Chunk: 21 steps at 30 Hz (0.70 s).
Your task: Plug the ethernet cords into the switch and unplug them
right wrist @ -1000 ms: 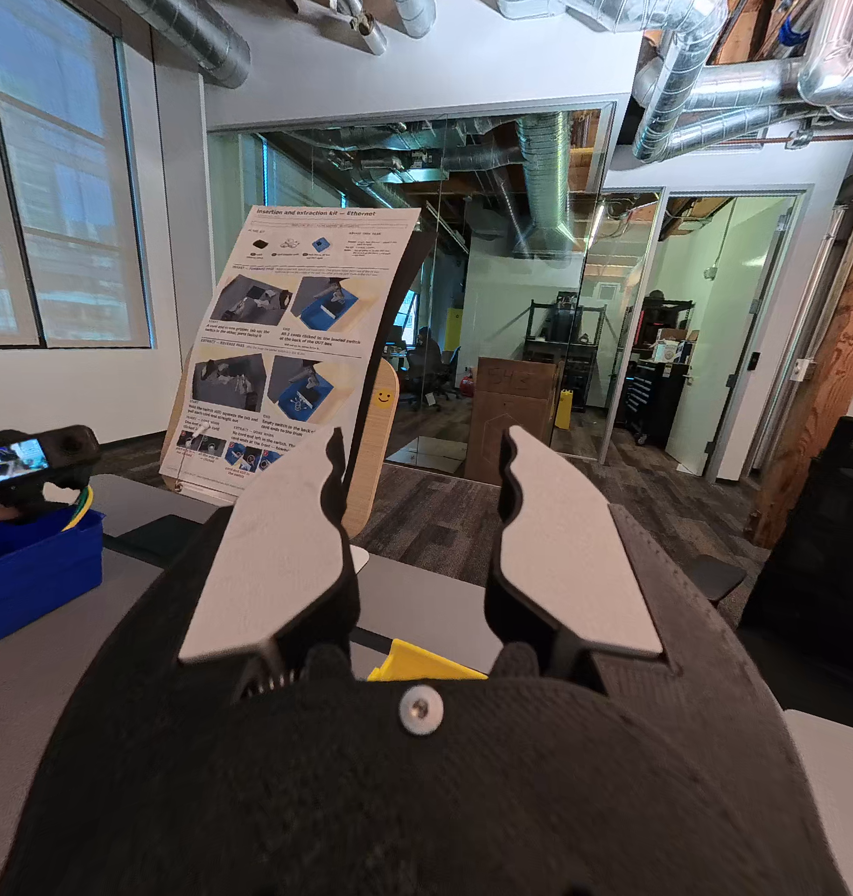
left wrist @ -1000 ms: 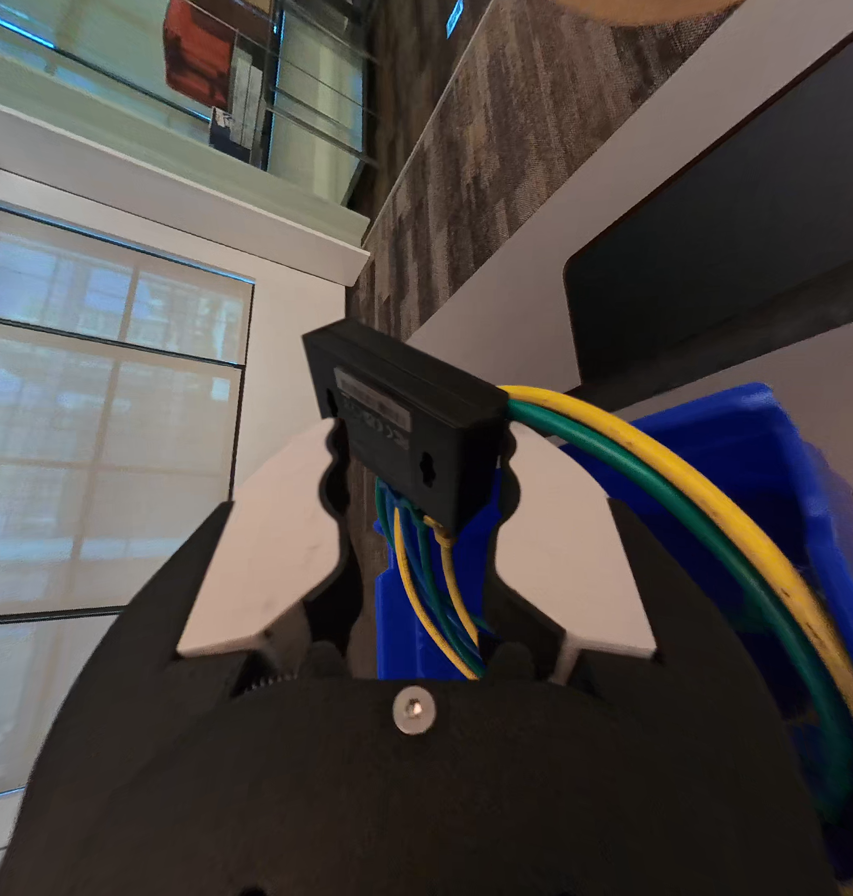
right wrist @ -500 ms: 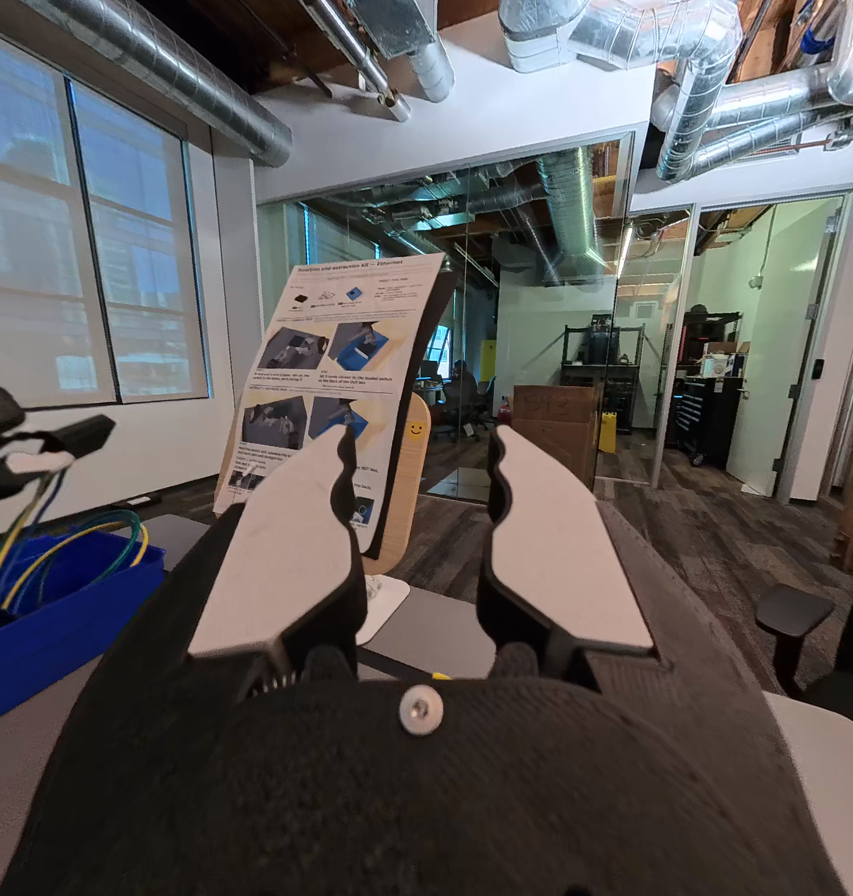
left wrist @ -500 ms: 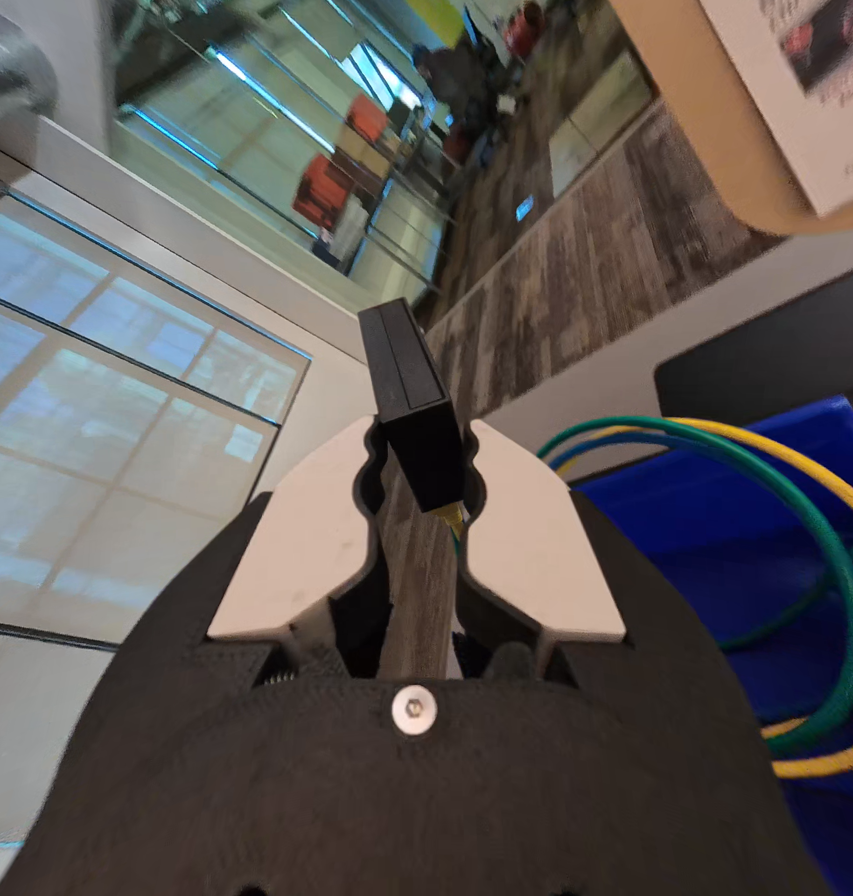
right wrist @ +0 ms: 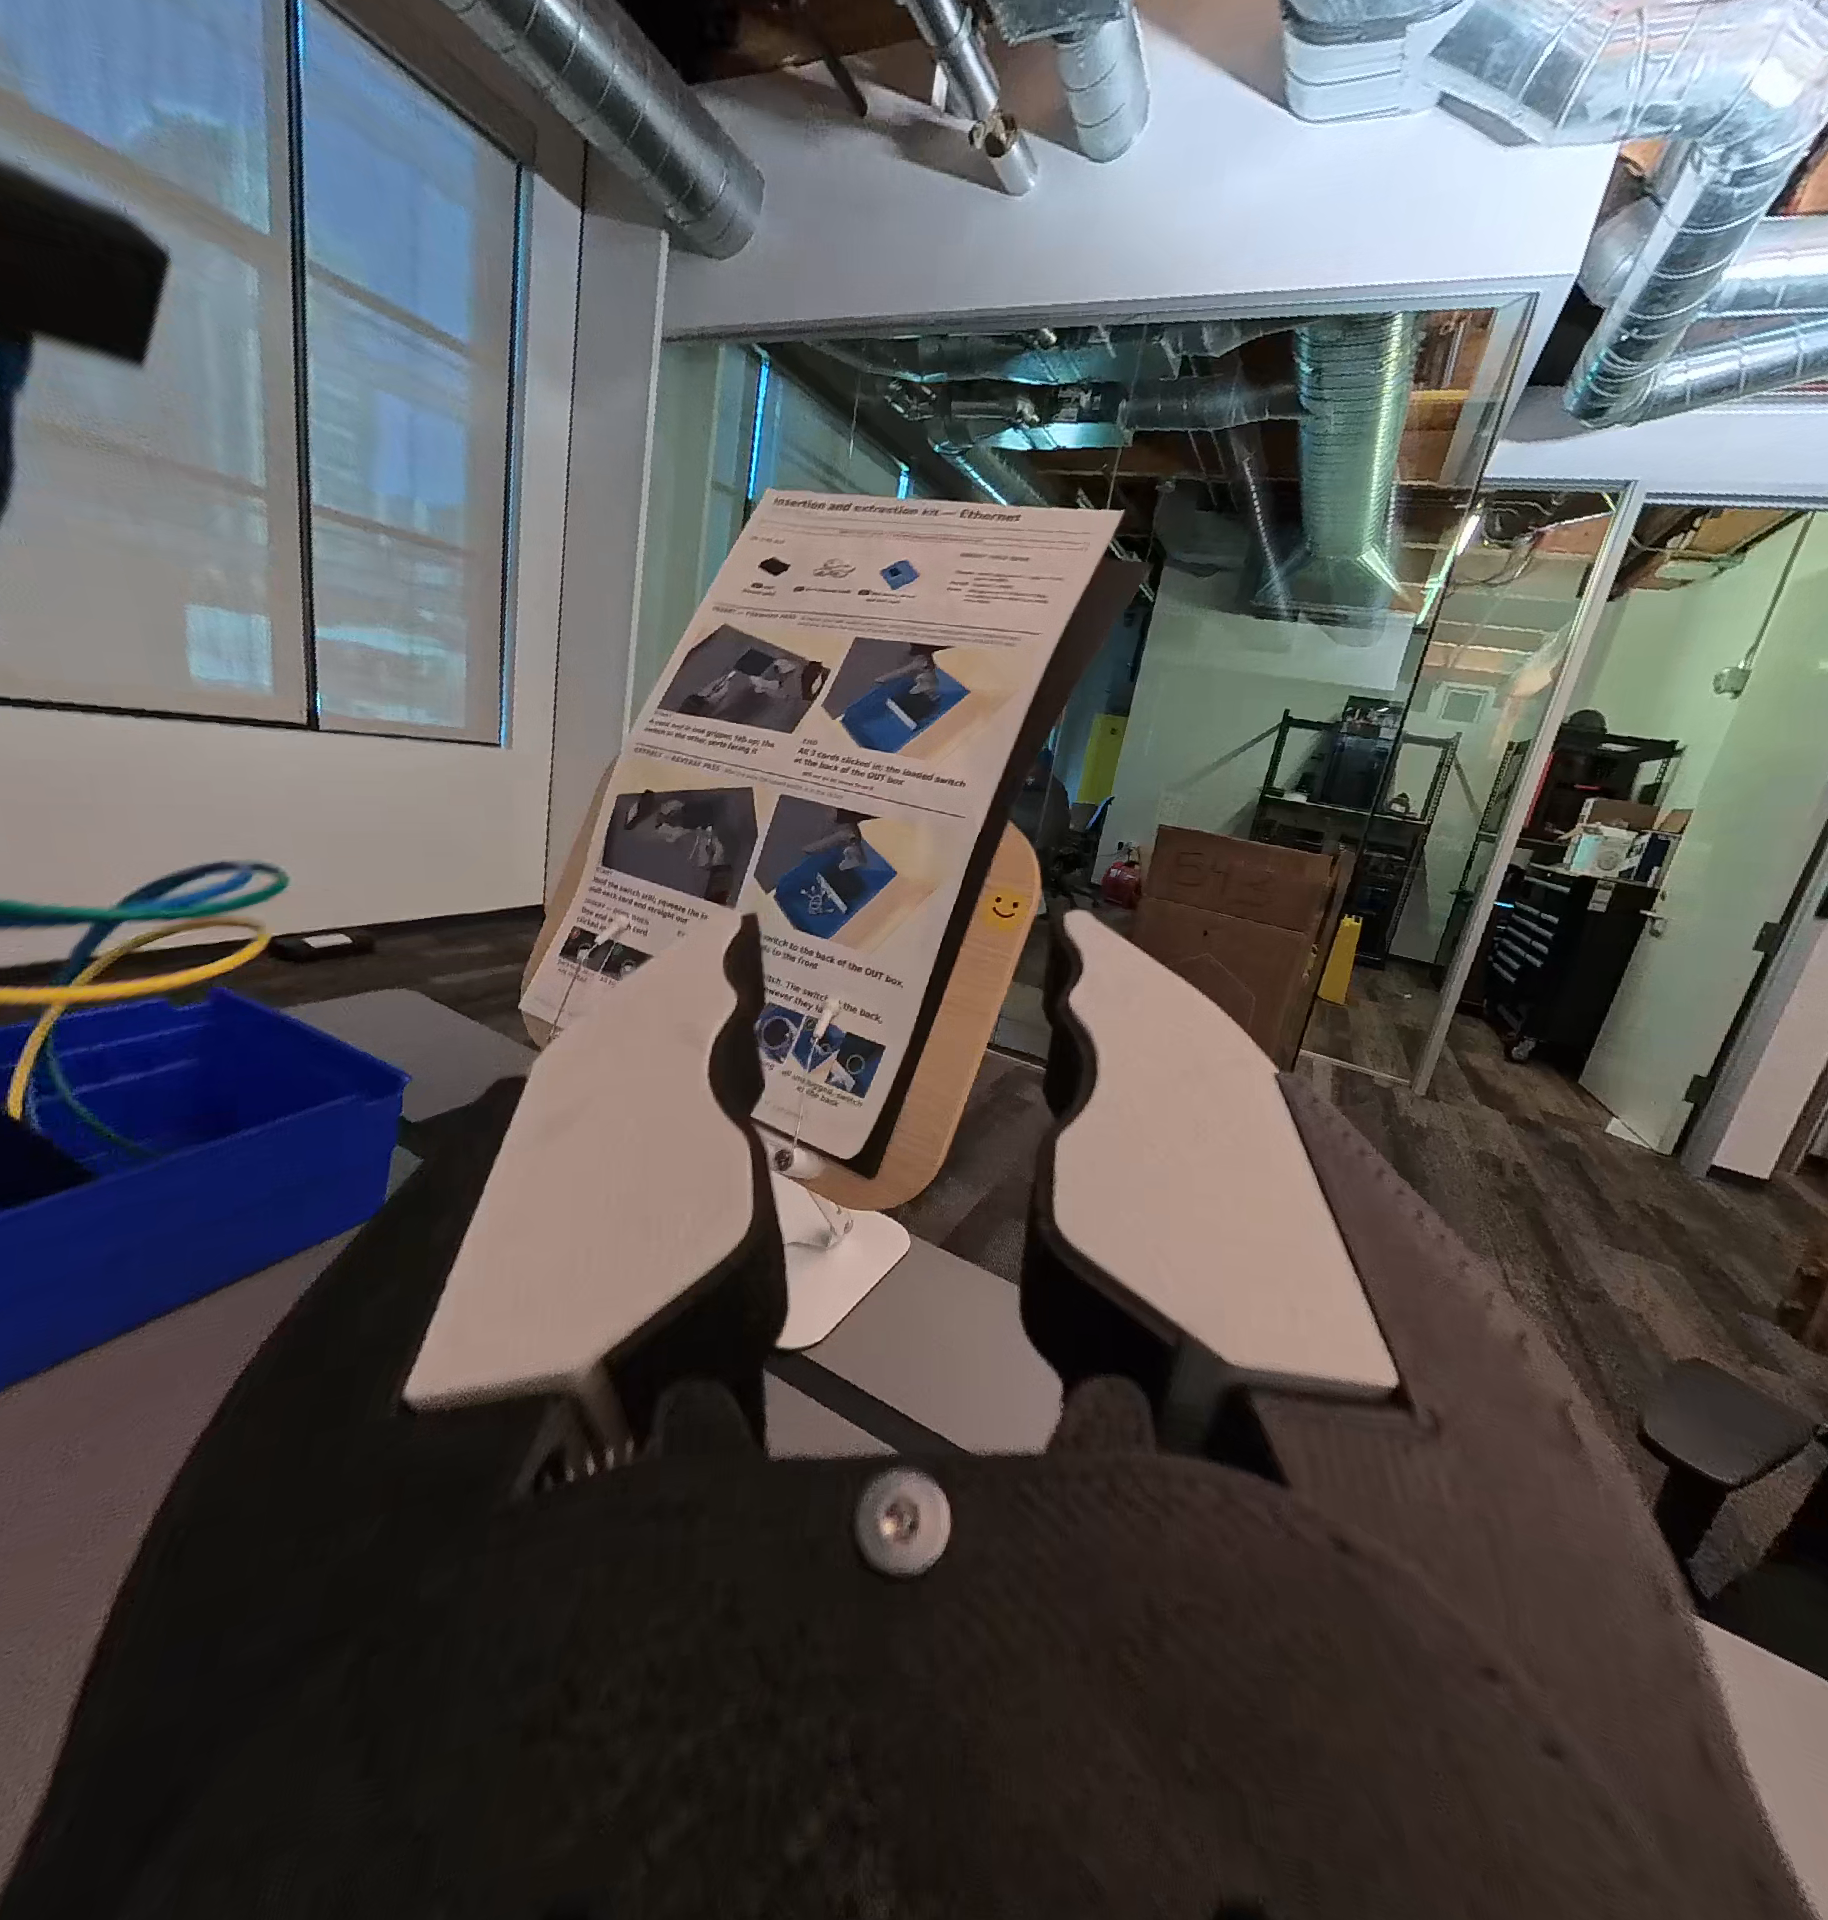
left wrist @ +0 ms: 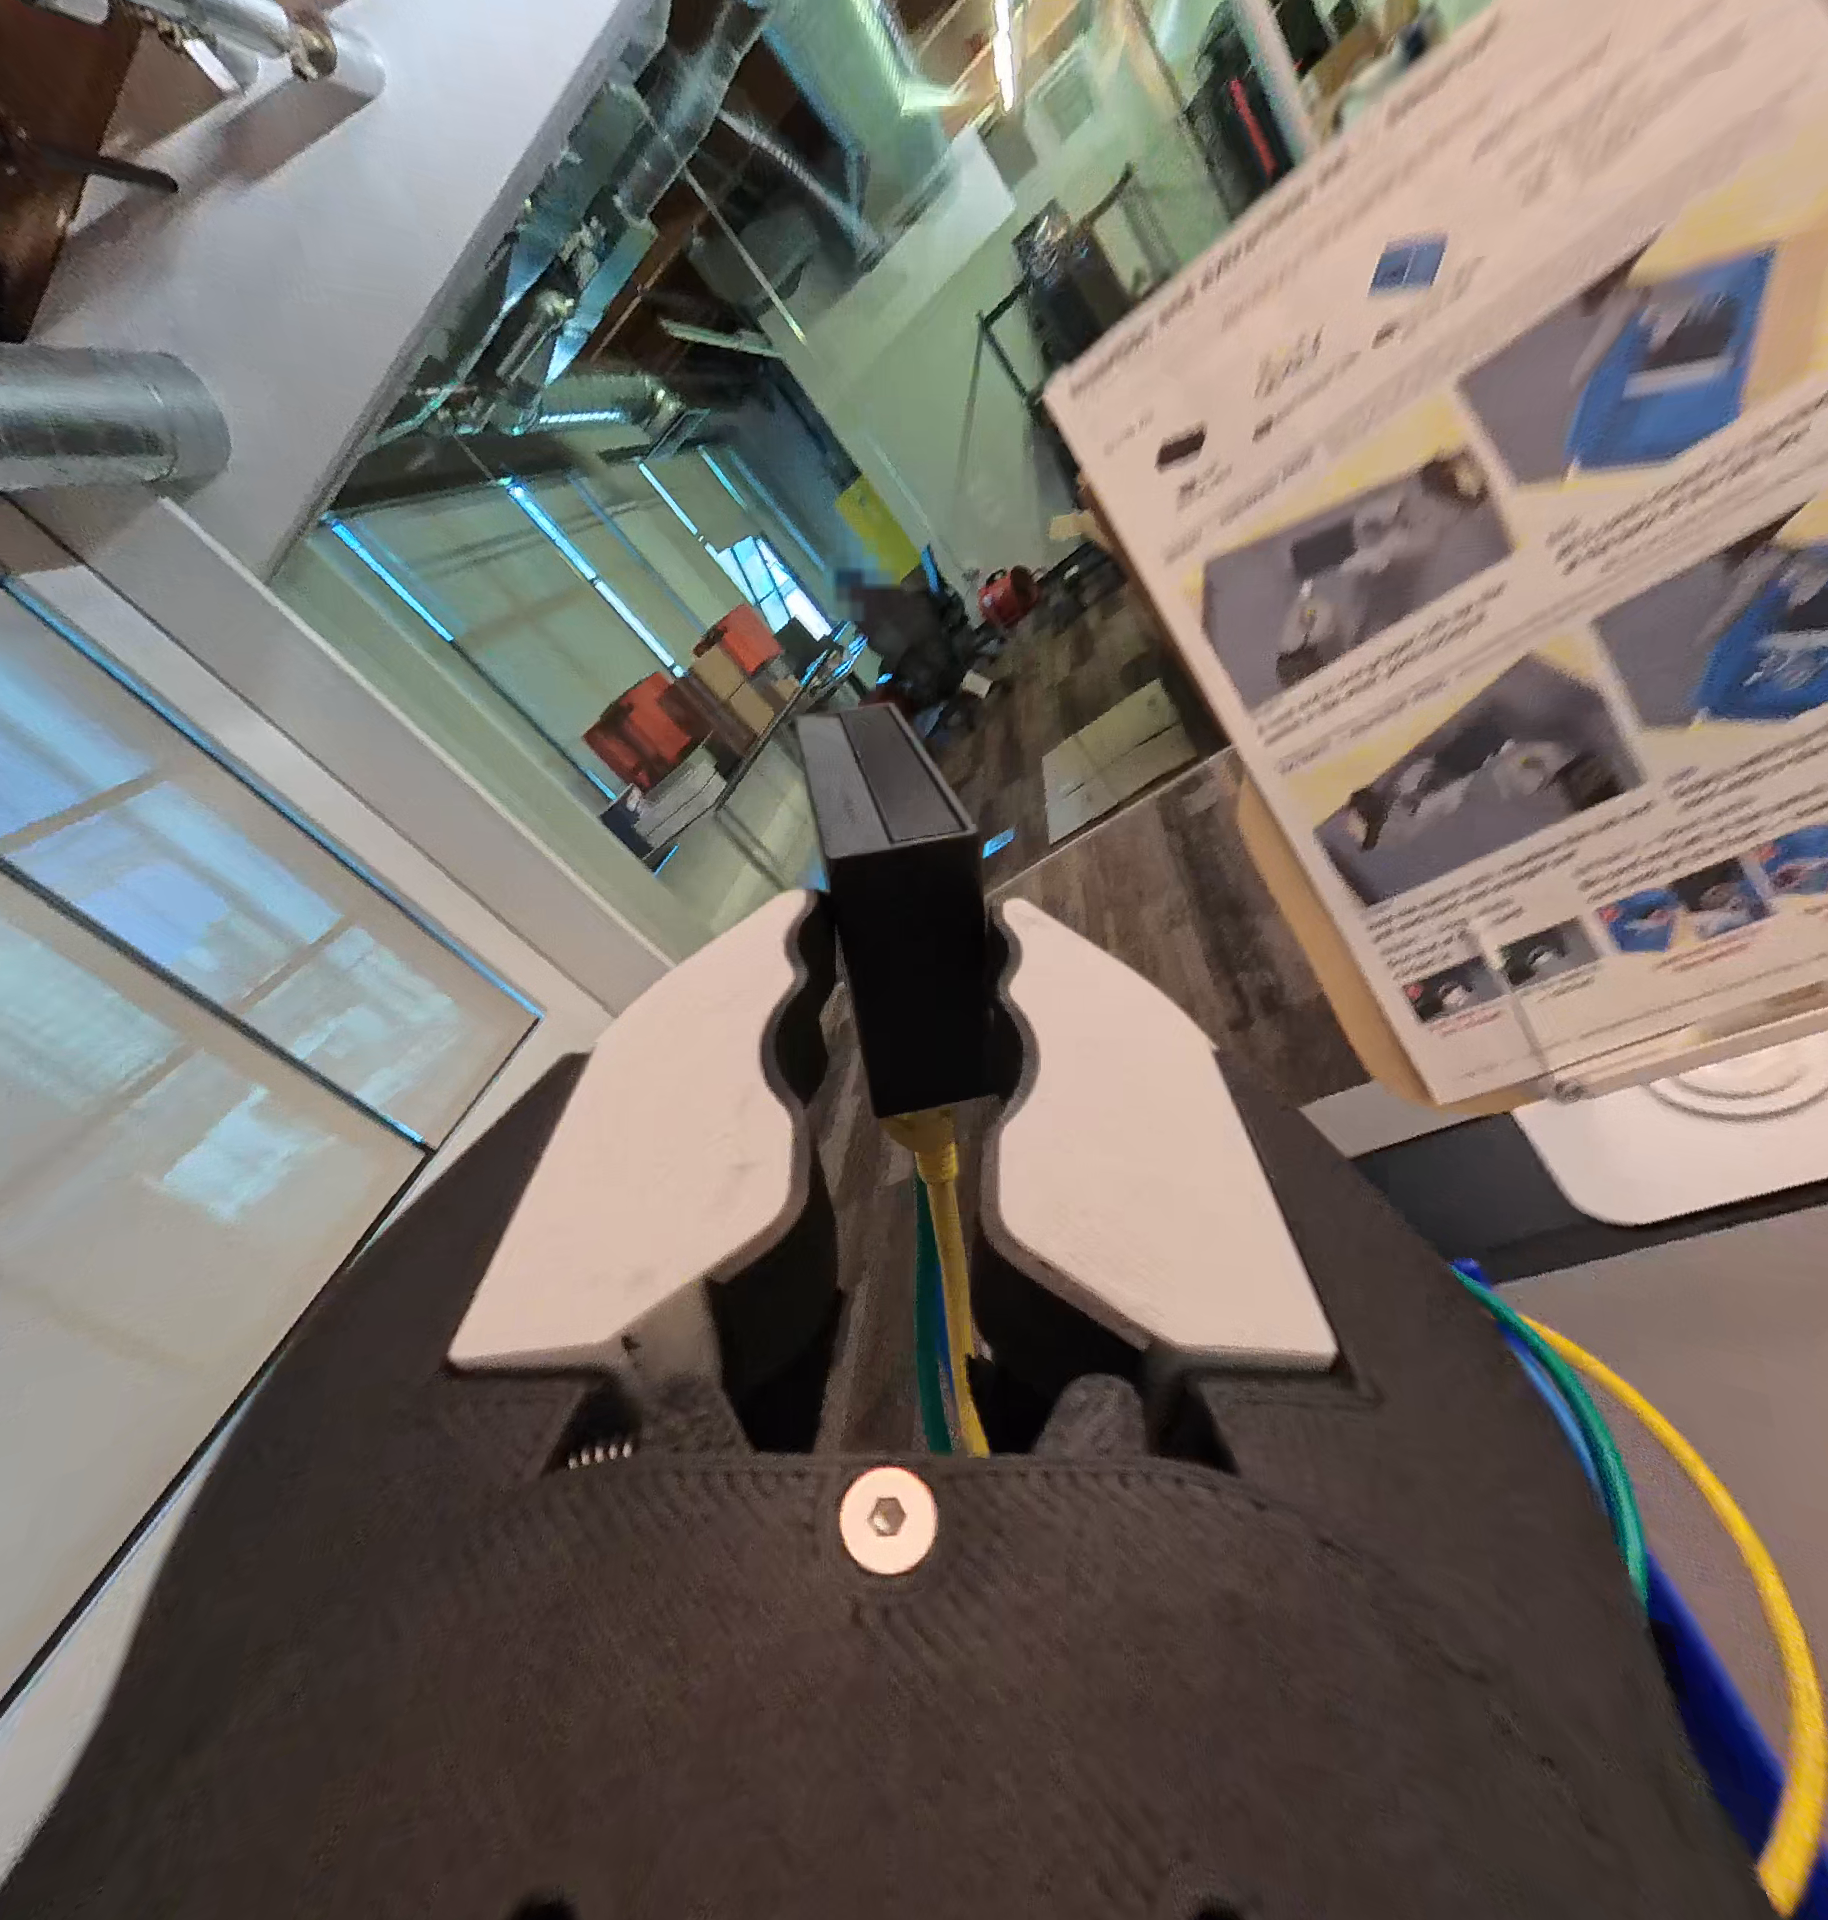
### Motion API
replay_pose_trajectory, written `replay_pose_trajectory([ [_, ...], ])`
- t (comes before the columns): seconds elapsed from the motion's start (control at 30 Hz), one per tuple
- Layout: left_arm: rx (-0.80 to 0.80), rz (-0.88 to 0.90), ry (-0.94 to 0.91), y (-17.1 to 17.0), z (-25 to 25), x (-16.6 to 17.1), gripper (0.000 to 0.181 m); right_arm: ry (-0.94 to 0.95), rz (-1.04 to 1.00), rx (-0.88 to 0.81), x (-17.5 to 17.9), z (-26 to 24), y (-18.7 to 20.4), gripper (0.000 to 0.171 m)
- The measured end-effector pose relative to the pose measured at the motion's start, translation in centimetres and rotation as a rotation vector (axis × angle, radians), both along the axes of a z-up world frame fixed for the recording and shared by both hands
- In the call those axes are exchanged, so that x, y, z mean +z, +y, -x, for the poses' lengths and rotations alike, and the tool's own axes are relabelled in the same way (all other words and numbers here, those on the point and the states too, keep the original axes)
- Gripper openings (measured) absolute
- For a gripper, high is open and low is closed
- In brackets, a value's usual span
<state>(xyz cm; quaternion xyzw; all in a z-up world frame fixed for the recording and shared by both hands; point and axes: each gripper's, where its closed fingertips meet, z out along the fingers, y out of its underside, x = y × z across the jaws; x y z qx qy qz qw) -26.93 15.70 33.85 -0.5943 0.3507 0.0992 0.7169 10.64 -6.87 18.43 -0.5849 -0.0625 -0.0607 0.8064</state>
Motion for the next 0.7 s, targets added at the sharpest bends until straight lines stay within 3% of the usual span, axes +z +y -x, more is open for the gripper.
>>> replay_pose_trajectory([
  [0.23, -0.124, -0.054, -0.024, -6.1, -2.4, 9.3, 0.026, -0.036, 0.036, 0.039, -0.7, 1.7, 1.1, 0.053],
  [0.43, -0.285, -0.094, -0.048, -12.5, -5.8, 14.8, 0.026, -0.075, 0.053, 0.070, -1.1, 3.3, 1.8, 0.053],
  [0.57, -0.393, -0.077, -0.064, -15.8, -8.4, 16.3, 0.026, -0.097, 0.057, 0.095, -1.3, 4.5, 2.1, 0.053],
  [0.7, -0.543, 0.032, -0.071, -18.4, -11.4, 14.4, 0.026, -0.146, 0.066, 0.126, -1.6, 6.3, 2.3, 0.053],
])
